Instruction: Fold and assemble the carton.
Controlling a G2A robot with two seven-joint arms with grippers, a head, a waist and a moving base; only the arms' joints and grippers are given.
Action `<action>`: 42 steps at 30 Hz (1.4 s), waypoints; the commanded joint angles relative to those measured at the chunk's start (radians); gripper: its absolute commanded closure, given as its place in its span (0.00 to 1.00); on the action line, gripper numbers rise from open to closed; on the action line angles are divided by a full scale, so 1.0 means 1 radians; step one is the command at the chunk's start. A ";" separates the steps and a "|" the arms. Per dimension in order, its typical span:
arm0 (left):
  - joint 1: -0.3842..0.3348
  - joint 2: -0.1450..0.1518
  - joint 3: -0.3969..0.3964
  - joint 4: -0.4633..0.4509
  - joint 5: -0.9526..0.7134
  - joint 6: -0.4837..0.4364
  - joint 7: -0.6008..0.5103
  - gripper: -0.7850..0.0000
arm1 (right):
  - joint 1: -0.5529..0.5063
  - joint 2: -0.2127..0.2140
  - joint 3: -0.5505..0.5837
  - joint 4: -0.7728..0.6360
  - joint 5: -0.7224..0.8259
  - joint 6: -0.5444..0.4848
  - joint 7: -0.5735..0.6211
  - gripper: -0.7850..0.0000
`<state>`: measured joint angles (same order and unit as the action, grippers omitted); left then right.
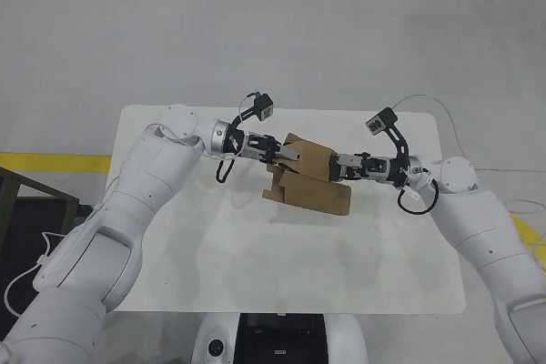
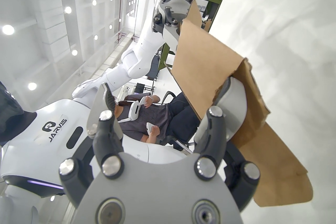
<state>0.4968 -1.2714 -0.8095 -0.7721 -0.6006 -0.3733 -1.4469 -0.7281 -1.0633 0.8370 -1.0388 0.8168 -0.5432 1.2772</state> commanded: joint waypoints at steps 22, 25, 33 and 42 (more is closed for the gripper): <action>-0.001 0.008 -0.006 -0.007 -0.013 0.000 0.000 1.00 | 0.013 -0.057 -0.022 0.096 0.035 0.015 0.015 0.31; -0.001 0.010 -0.008 -0.003 -0.012 -0.001 0.001 1.00 | 0.013 -0.062 -0.012 0.106 0.050 0.016 0.016 0.32; -0.003 0.016 -0.009 0.005 0.004 0.000 0.000 1.00 | 0.002 -0.056 0.039 0.095 0.033 0.032 0.032 0.31; -0.005 0.014 0.006 0.013 0.018 -0.003 0.003 1.00 | -0.007 -0.054 0.070 0.074 0.016 0.041 0.041 0.36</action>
<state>0.4922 -1.2573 -0.8051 -0.7604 -0.5843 -0.3754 -1.4448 -0.7357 -1.1175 0.9047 -0.9649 0.8329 -0.5028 1.3177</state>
